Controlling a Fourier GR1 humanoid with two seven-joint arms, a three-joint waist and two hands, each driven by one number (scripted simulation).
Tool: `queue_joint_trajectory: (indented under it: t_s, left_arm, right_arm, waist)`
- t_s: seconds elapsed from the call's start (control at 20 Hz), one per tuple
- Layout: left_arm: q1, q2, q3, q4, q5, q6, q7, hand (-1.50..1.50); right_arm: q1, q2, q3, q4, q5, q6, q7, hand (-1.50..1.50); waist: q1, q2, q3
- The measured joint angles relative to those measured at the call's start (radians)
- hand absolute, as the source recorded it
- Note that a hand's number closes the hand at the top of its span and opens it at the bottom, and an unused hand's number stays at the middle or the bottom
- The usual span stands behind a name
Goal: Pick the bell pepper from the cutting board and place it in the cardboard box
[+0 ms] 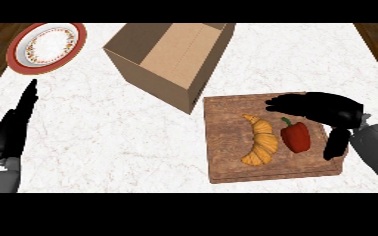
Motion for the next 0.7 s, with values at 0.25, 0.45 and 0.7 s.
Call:
queue_joint_trajectory:
  t_s: [0.25, 0.45, 0.7]
  left_arm:
    - [-0.023, -0.017, 0.006, 0.019, -0.022, 0.003, 0.006, 0.00]
    - [-0.013, -0.022, 0.013, -0.023, -0.033, -0.005, 0.037, 0.00]
    - [-0.030, -0.037, 0.017, -0.019, -0.057, -0.009, 0.044, 0.00]
  right_arm:
    - [0.027, -0.005, 0.009, -0.078, 0.038, 0.035, 0.060, -1.50]
    - [0.066, 0.021, 0.008, -0.097, 0.090, 0.044, 0.104, -1.50]
    - [0.077, 0.081, -0.003, -0.045, 0.161, 0.021, 0.106, 1.50]
  waist:
    - [0.000, 0.000, 0.000]
    - [0.001, 0.000, 0.000]
    - [0.002, -0.001, -0.001]
